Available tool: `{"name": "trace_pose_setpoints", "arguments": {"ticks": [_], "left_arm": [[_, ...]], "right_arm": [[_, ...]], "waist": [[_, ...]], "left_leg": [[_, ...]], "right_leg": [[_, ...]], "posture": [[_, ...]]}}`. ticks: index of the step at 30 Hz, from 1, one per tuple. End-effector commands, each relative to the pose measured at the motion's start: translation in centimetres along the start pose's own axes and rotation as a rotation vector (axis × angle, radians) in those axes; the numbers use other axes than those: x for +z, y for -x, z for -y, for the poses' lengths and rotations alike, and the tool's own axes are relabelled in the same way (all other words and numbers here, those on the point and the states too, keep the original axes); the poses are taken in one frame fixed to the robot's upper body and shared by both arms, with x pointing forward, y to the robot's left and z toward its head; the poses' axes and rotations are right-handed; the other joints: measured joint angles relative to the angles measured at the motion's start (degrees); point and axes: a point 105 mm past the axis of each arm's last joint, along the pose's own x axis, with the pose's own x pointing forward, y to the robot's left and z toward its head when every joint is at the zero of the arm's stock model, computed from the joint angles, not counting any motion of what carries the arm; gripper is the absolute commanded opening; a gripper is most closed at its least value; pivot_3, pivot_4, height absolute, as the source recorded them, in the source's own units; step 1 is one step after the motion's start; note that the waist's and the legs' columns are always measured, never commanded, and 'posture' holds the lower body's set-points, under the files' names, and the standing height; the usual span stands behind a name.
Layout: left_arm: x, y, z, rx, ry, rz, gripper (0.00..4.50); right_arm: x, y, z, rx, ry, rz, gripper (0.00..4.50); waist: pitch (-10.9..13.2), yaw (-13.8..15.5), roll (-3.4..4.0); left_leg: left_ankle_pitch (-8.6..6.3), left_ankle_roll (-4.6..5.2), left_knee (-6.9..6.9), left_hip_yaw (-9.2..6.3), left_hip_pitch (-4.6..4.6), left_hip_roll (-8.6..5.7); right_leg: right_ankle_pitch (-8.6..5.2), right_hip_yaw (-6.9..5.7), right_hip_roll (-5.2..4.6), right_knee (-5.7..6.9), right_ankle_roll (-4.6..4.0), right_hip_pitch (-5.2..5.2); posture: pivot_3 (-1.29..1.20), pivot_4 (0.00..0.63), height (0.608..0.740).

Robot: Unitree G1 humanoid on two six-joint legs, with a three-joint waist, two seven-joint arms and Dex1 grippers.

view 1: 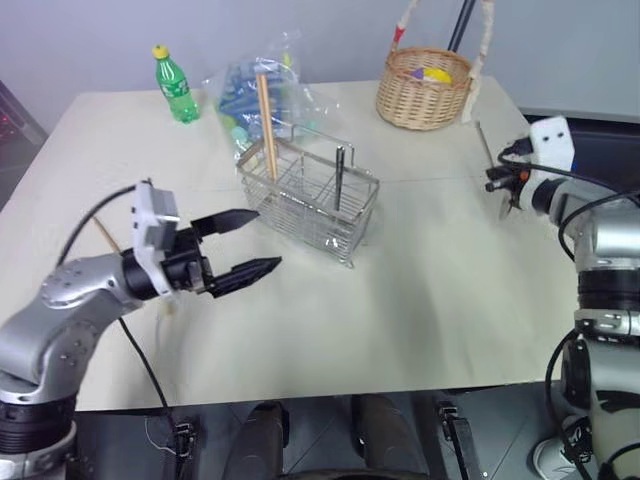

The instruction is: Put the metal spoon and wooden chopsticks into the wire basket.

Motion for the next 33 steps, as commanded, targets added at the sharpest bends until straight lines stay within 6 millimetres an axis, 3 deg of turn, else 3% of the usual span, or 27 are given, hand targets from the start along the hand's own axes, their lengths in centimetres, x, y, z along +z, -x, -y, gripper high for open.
{"name": "trace_pose_setpoints", "arguments": {"ticks": [1,5,9,18,22,33], "left_arm": [[1.0,0.6,-0.3,0.012,-0.031,0.012,4.50],[0.8,0.4,-0.5,0.025,-0.028,0.019,4.50],[0.5,-0.1,-0.4,0.031,-0.021,0.030,4.50],[0.1,-0.2,-0.8,0.081,-0.022,0.039,4.50],[-0.2,-0.2,-1.1,0.107,-0.025,0.038,4.50],[0.0,-0.4,-1.9,0.148,-0.032,0.056,4.50]], "right_arm": [[6.5,1.3,-3.5,0.070,-0.037,0.290,0.02],[9.7,2.0,-8.3,0.213,-0.095,0.469,0.02],[11.7,2.5,-11.9,0.333,-0.140,0.580,0.02],[13.7,3.9,-15.5,0.479,-0.240,0.695,0.02],[13.2,4.7,-17.4,0.553,-0.299,0.701,0.02],[10.5,4.2,-19.6,0.596,-0.408,0.657,0.02]], "waist": [[0.0,-0.1,0.00],[0.0,0.1,0.01],[0.0,0.5,0.01],[0.0,0.2,0.01],[0.0,0.1,0.02],[0.0,0.1,0.03]], "left_leg": [[0.00,0.00,-0.01,0.00,0.01,0.03],[0.00,0.00,0.00,-0.03,0.02,0.09],[0.00,0.00,0.02,-0.04,-0.02,0.06],[0.00,0.00,-0.03,-0.05,-0.01,0.07],[0.00,0.00,-0.06,-0.05,0.00,0.08],[0.00,0.00,-0.06,-0.06,0.00,0.08]], "right_leg": [[0.00,0.00,0.03,0.01,0.00,-0.01],[0.00,0.01,0.10,0.10,-0.01,-0.03],[0.00,0.01,0.07,0.06,-0.01,-0.01],[0.00,0.01,0.08,0.09,-0.03,-0.06],[0.00,0.02,0.09,0.19,-0.04,-0.14],[0.02,0.02,0.10,0.19,-0.07,-0.15]], "posture": [[0.00,0.150,0.740],[0.00,0.150,0.740],[0.00,0.150,0.740],[0.00,0.150,0.740],[0.00,0.150,0.740],[0.00,0.150,0.740]]}}
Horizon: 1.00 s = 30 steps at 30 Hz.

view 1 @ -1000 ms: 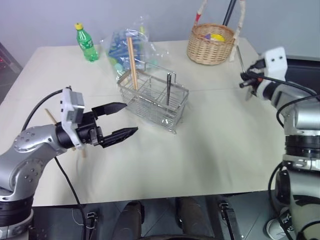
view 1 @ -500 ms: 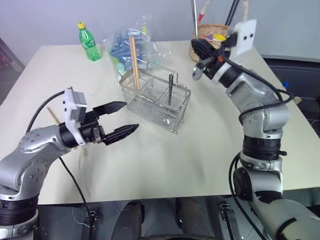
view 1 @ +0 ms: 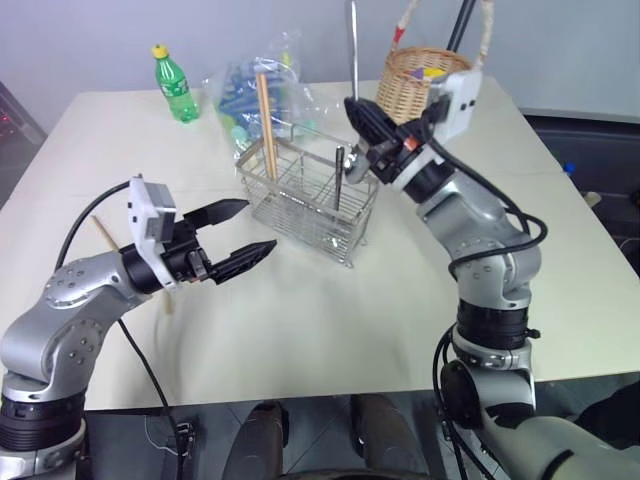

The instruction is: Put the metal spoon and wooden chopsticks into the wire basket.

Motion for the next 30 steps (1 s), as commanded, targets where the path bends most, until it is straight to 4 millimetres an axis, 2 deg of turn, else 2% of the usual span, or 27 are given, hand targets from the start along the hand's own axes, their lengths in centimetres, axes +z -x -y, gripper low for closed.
{"name": "trace_pose_setpoints", "arguments": {"ticks": [1,11,18,21,25,28,30], "left_arm": [[0.9,-0.1,-0.1,0.009,-0.036,0.032,4.50],[0.9,-0.1,0.2,0.025,-0.030,0.037,4.50],[1.1,-0.2,0.3,0.041,-0.027,0.058,4.50],[1.2,-0.3,0.2,0.047,-0.028,0.064,4.50],[1.3,-0.2,0.1,0.054,-0.030,0.069,4.50],[1.3,-0.1,0.0,0.057,-0.031,0.070,4.50],[1.3,-0.1,0.0,0.059,-0.031,0.070,4.50]], "right_arm": [[0.7,-0.2,-0.9,0.035,0.005,0.065,0.02],[-0.7,-0.6,-1.1,0.042,-0.017,0.062,0.02],[-1.5,-0.4,-0.4,0.027,-0.012,0.065,0.02],[-1.7,-0.4,-0.2,0.021,-0.006,0.068,0.88],[-1.7,-0.5,-0.2,0.020,-0.003,0.075,2.84],[-1.6,-0.5,-0.3,0.023,0.011,0.073,4.48],[-1.5,-0.4,-0.3,0.023,0.021,0.073,4.48]], "waist": [[0.0,0.0,0.00],[0.0,0.0,0.00],[0.0,0.1,0.00],[0.0,0.0,0.00],[0.0,0.0,0.00],[0.0,0.0,0.00],[0.0,0.0,0.00]], "left_leg": [[0.00,0.00,0.00,0.00,0.00,0.00],[0.00,0.00,0.00,0.00,-0.01,0.00],[0.00,0.00,0.00,0.00,-0.01,0.00],[0.00,0.00,-0.01,0.00,-0.01,0.00],[0.00,0.00,-0.02,0.00,0.00,0.00],[0.00,0.00,-0.01,0.00,0.00,0.00],[0.00,0.00,-0.01,0.00,0.00,0.00]], "right_leg": [[0.00,0.00,0.00,0.00,0.00,0.00],[0.00,0.00,0.00,0.00,0.00,0.00],[0.00,0.00,0.00,-0.02,0.00,0.00],[0.00,0.00,0.00,-0.01,0.00,0.00],[0.00,0.00,0.00,-0.01,-0.01,-0.01],[0.00,0.00,0.00,-0.01,-0.01,0.00],[0.00,0.00,0.00,-0.01,-0.01,0.00]], "posture": [[0.00,0.150,0.740],[0.00,0.150,0.740],[0.00,0.150,0.740],[0.00,0.150,0.740],[0.00,0.150,0.740],[0.00,0.150,0.740],[0.00,0.150,0.740]]}}
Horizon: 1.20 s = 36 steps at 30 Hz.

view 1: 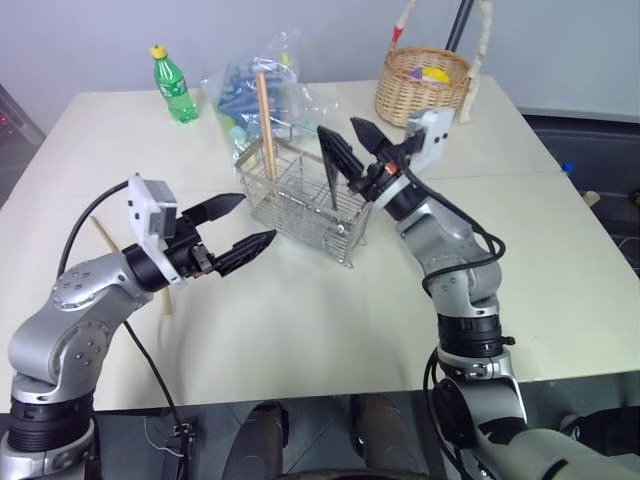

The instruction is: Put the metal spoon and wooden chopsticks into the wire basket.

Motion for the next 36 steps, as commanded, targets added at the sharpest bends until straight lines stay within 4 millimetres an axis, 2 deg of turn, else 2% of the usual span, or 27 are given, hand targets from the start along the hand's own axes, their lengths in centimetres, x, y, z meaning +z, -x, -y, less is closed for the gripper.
{"name": "trace_pose_setpoints", "arguments": {"ticks": [1,7,11,15,19,23,26,30,32,36], "left_arm": [[1.2,0.2,0.1,0.004,-0.039,0.039,4.50],[1.2,0.6,-1.1,0.071,-0.053,0.039,4.50],[0.7,1.1,-2.7,0.169,-0.078,0.031,4.50],[-0.2,1.8,-4.5,0.278,-0.100,0.020,4.50],[-0.7,2.3,-5.5,0.334,-0.111,0.017,4.50],[-1.3,2.7,-5.8,0.361,-0.102,0.005,4.50],[-1.7,2.9,-5.9,0.378,-0.091,-0.006,4.50],[-2.5,3.0,-5.7,0.393,-0.068,-0.018,4.50],[-2.9,3.2,-5.7,0.405,-0.055,-0.024,4.50],[-3.6,3.5,-5.6,0.438,-0.042,-0.030,4.50]], "right_arm": [[1.6,-0.1,-0.6,0.023,0.048,0.049,4.48],[3.4,0.6,-0.6,0.053,0.125,0.038,4.48],[4.7,2.0,-0.5,0.102,0.184,-0.016,4.48],[5.0,4.4,-1.1,0.188,0.228,-0.115,4.48],[4.9,5.9,-1.3,0.218,0.242,-0.178,4.48],[5.1,8.8,-1.1,0.258,0.252,-0.258,4.48],[5.1,10.3,-1.8,0.323,0.252,-0.299,4.48],[5.0,11.7,-3.4,0.456,0.253,-0.344,4.48],[4.3,12.5,-4.2,0.538,0.302,-0.395,4.48],[3.5,13.2,-4.9,0.599,0.313,-0.423,4.48]], "waist": [[0.0,0.0,0.00],[0.0,0.0,0.00],[0.0,0.1,0.00],[0.0,0.2,0.00],[0.0,0.2,-0.02],[0.0,0.5,-0.02],[0.0,0.6,-0.02],[0.0,0.6,-0.04],[0.0,0.7,-0.04],[0.0,1.1,-0.07]], "left_leg": [[0.00,0.00,0.00,0.00,0.00,0.00],[0.00,0.00,0.00,0.00,-0.01,0.00],[0.00,0.00,0.00,0.00,-0.01,0.00],[0.00,0.00,-0.01,0.00,-0.02,0.00],[-0.01,0.02,0.00,0.01,-0.02,0.00],[-0.01,0.02,0.00,0.00,-0.05,0.00],[-0.02,0.03,0.01,0.01,-0.06,0.00],[-0.03,0.04,0.03,0.02,-0.02,0.00],[-0.03,0.05,0.04,0.02,-0.01,0.00],[-0.04,0.07,0.06,0.02,-0.02,0.00]], "right_leg": [[0.00,0.00,0.00,0.00,0.00,0.00],[0.00,0.00,0.00,-0.01,0.00,0.00],[-0.01,0.00,0.00,-0.03,-0.01,0.01],[-0.01,0.00,0.00,-0.06,-0.01,0.02],[0.00,0.00,-0.01,-0.15,0.00,0.06],[-0.01,0.00,-0.01,-0.20,0.01,0.07],[0.00,0.00,-0.02,-0.24,0.01,0.09],[-0.01,-0.01,-0.01,-0.26,0.01,0.14],[-0.01,-0.01,-0.01,-0.26,0.01,0.15],[-0.01,-0.01,-0.01,-0.28,0.02,0.16]], "posture": [[0.00,0.150,0.740],[0.00,0.150,0.740],[0.00,0.150,0.740],[0.00,0.150,0.740],[0.00,0.150,0.740],[0.00,0.150,0.740],[0.00,0.150,0.740],[0.00,0.150,0.740],[0.00,0.150,0.740],[0.00,0.150,0.740]]}}
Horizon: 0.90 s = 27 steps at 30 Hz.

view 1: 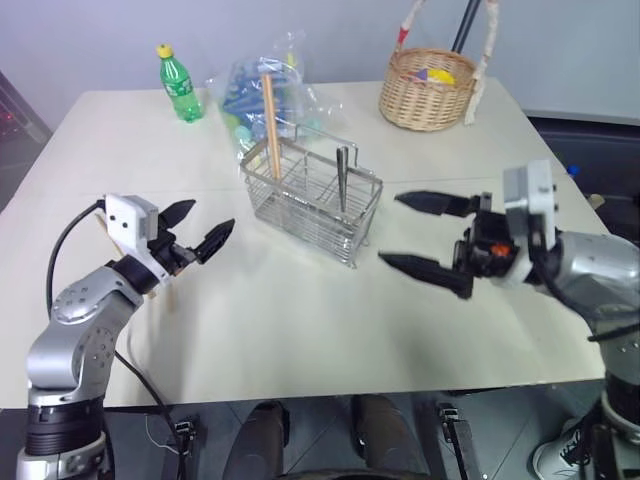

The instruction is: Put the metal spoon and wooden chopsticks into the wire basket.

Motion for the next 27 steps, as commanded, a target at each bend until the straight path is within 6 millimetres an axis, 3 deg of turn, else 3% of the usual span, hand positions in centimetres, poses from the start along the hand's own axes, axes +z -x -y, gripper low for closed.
{"name": "trace_pose_setpoints", "arguments": {"ticks": [1,14,27], "left_arm": [[0.7,0.4,-0.1,0.040,-0.039,0.033,4.50],[-1.8,0.6,-3.9,0.414,-0.110,-0.059,4.50],[-1.9,1.4,-8.4,0.761,-0.194,-0.165,4.50]], "right_arm": [[0.5,-0.2,-1.1,0.059,0.057,0.013,4.48],[-0.5,-0.2,-1.9,0.111,0.038,-0.010,4.48],[-1.8,-0.4,-2.1,0.074,0.023,-0.012,4.48]], "waist": [[0.0,0.4,0.00],[0.0,1.0,-0.02],[0.0,1.0,-0.04]], "left_leg": [[0.00,0.00,0.02,0.01,0.01,0.00],[0.00,-0.01,0.04,0.01,-0.01,-0.01],[0.00,-0.01,0.03,0.01,0.00,-0.01]], "right_leg": [[0.00,0.00,0.00,0.00,0.00,0.00],[0.00,0.00,-0.01,-0.07,0.00,0.04],[0.02,-0.01,0.00,-0.03,0.02,0.03]], "posture": [[0.00,0.150,0.740],[0.00,0.150,0.740],[0.00,0.150,0.740]]}}
